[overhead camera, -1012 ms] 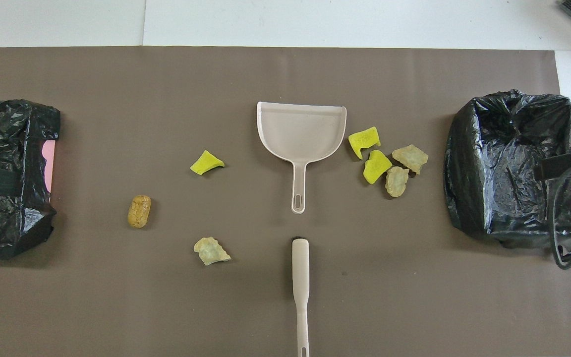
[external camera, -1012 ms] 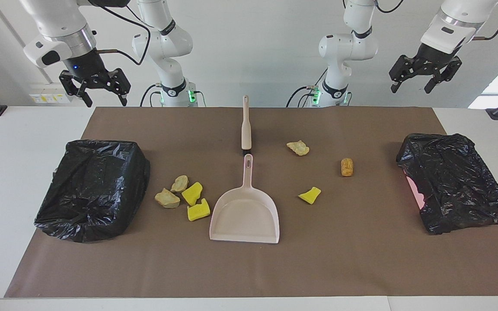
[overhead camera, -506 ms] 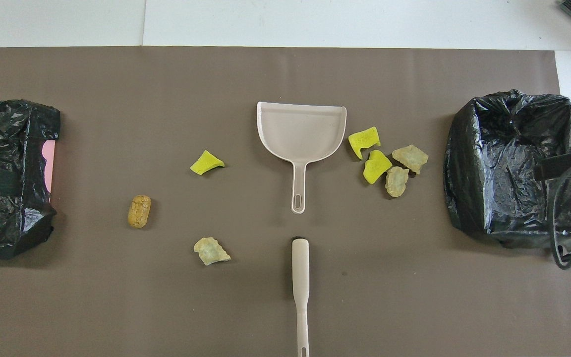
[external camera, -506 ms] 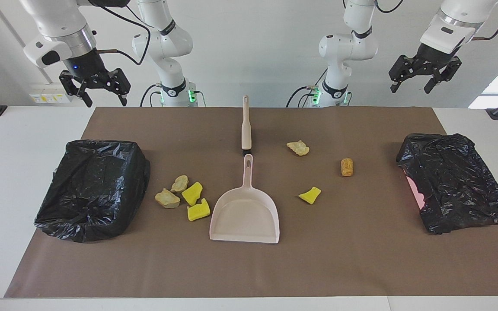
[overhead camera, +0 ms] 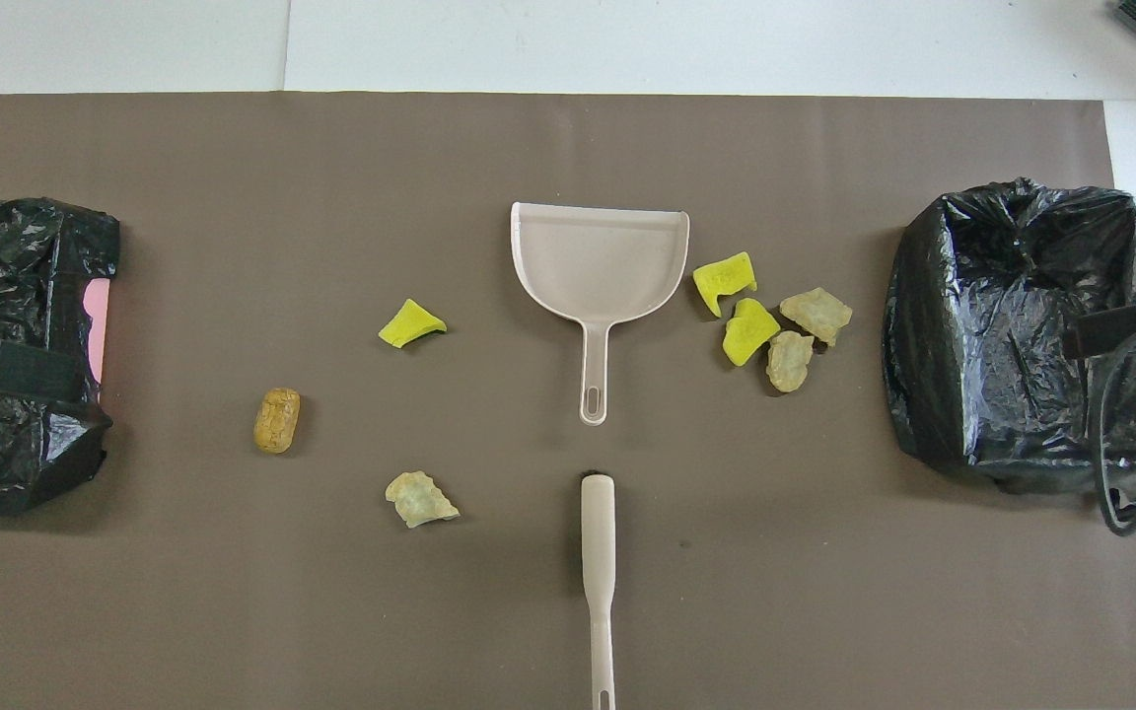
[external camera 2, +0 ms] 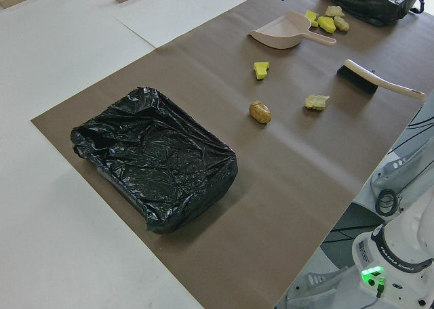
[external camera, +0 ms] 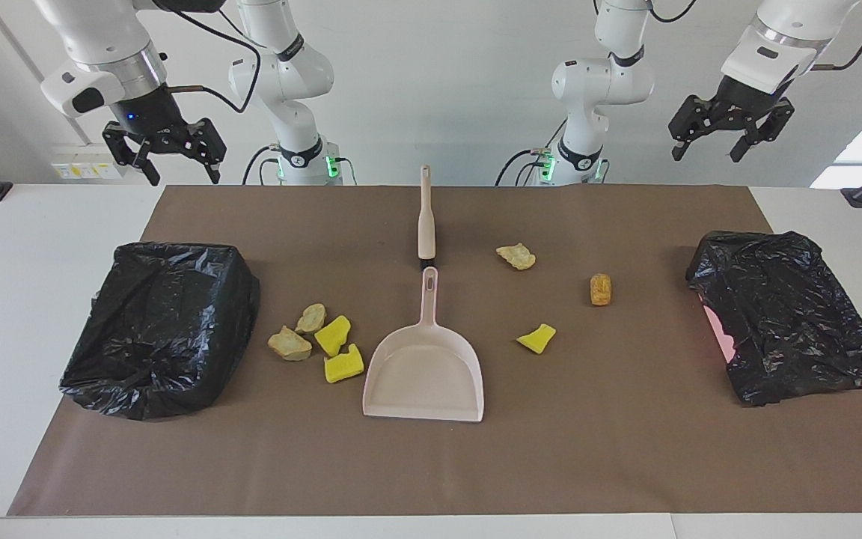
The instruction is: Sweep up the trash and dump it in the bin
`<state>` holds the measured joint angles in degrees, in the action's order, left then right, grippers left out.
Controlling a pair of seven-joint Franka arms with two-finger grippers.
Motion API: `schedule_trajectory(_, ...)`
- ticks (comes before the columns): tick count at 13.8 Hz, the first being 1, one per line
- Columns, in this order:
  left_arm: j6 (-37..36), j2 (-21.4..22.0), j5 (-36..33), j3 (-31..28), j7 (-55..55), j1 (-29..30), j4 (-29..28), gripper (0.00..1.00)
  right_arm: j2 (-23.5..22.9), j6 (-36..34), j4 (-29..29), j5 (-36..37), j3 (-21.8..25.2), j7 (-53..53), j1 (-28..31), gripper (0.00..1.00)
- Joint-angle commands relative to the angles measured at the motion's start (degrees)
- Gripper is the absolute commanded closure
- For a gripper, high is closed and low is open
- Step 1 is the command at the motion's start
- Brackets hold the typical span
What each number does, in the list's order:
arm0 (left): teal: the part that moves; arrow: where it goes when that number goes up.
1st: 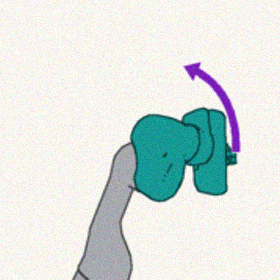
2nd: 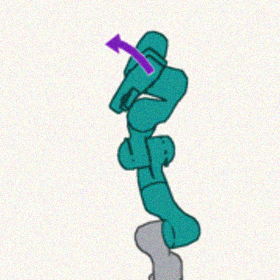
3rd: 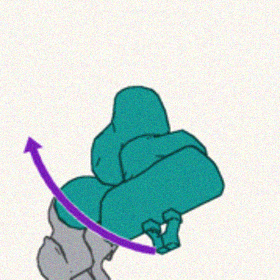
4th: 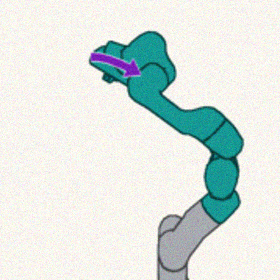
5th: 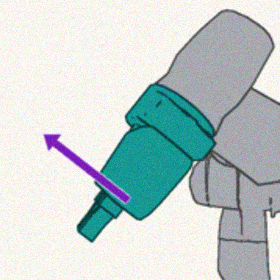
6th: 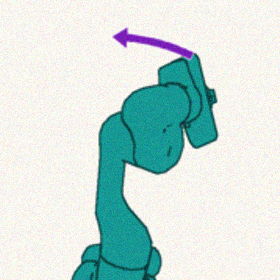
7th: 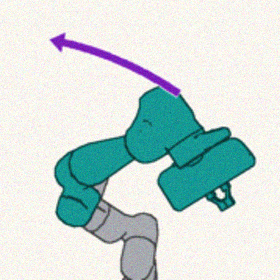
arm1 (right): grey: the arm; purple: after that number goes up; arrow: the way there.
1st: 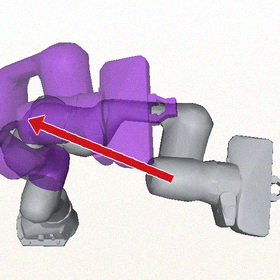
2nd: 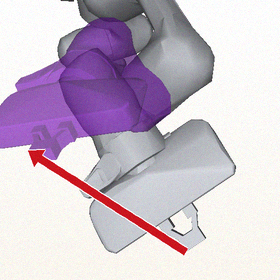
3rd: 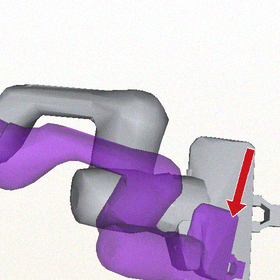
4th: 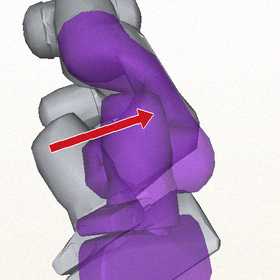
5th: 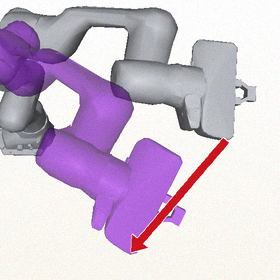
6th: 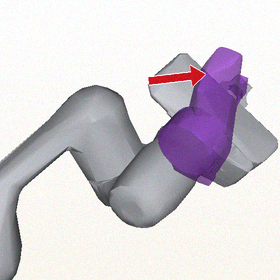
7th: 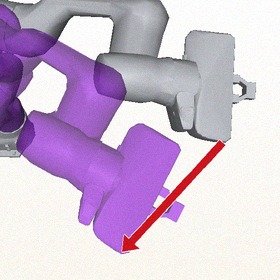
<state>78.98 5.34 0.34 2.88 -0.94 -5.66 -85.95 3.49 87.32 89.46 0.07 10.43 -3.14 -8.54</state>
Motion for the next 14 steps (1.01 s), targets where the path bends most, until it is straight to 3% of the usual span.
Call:
schedule_trajectory(1, 1.7, 4.58, -0.08, 0.55, -1.87, -2.77, -5.79, 0.0, 1.35, 0.83, 1.59, 0.54, -0.5, 0.51, 0.46, 0.0)
schedule_trajectory(6, 5.74, 12.84, 1.24, 0.55, -6.09, -11.12, -18.62, 0.0, 1.52, -0.49, 1.68, 0.28, -0.58, 0.33, -0.24, 0.0)
schedule_trajectory(10, 9.33, 13.99, 2.03, 0.55, -12.93, -18.93, -23.99, 0.0, 1.7, 5.83, 8.09, 0.11, -2.34, 1.74, -2.62, 0.0)
schedule_trajectory(14, 17.49, 14.34, 2.65, 0.64, -25.92, -29.73, -31.37, 0.0, -1.01, 9.79, 8.63, -0.16, -2.43, 3.32, -5.08, 0.0)
